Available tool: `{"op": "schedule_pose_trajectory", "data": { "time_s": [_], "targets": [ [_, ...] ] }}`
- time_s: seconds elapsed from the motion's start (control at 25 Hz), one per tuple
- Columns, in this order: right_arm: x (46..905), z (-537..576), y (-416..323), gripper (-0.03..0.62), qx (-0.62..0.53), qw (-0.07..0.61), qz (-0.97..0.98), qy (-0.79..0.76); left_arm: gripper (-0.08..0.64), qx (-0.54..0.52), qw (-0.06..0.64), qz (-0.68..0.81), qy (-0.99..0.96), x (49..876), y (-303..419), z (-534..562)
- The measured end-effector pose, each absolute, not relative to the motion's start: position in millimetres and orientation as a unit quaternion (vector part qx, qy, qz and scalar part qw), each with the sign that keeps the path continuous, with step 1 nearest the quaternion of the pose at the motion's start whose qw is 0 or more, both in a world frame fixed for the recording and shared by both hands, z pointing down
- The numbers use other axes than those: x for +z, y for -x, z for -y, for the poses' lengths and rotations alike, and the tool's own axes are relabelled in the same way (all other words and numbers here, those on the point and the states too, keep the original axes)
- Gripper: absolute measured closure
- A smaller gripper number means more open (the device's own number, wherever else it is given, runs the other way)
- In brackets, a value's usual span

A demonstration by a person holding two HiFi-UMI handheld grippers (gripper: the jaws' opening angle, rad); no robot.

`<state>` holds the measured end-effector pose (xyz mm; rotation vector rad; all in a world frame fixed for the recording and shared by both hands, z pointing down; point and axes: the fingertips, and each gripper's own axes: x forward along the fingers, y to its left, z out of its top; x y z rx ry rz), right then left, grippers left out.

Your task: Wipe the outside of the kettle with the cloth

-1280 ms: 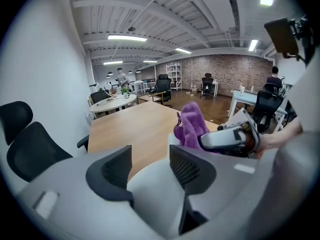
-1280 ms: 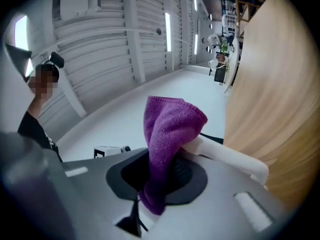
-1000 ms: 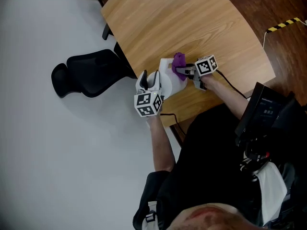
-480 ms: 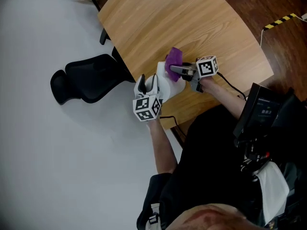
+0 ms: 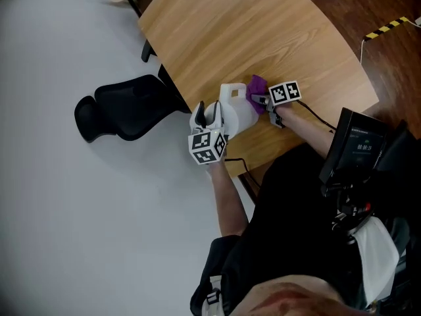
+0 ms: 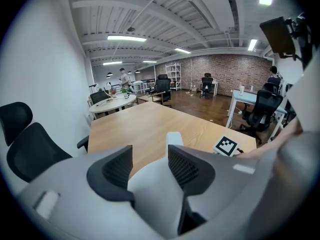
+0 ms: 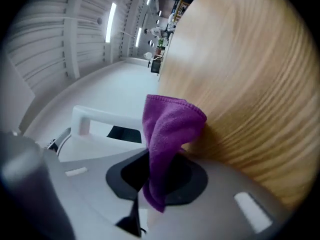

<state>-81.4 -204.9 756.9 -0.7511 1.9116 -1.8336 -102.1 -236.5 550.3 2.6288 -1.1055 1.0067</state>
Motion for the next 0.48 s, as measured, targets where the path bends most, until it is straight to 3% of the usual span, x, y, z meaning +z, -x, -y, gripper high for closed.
{"op": "schedule_pose_trajectory", "data": {
  "time_s": [0.12,0.24,0.32,0.4,0.48],
  "targets": [
    [736.7,201.6,65.5,0.528,-0.649,0.212,-0.679,0.270,0.477,0.332,0.059,0.366,-0.867,548.4,102.3,237.2],
    [659.4,211.6,47.2,0.528,-0.574,0.330,-0.718,0.214,0.479,0.332,0.060,0.365,-0.868,549.8,103.6,236.7],
    [626.7,212.7,54.7,0.528,-0.539,0.364,-0.742,0.164,0.479,0.331,0.060,0.365,-0.868,552.0,104.9,236.5],
    [637.1,214.2,72.5,0.528,-0.549,0.338,-0.748,0.157,0.479,0.330,0.061,0.365,-0.868,554.1,107.4,236.5],
    [686.3,216.5,85.6,0.528,-0.591,0.270,-0.733,0.199,0.480,0.331,0.063,0.363,-0.869,555.3,110.0,237.5]
  ]
}}
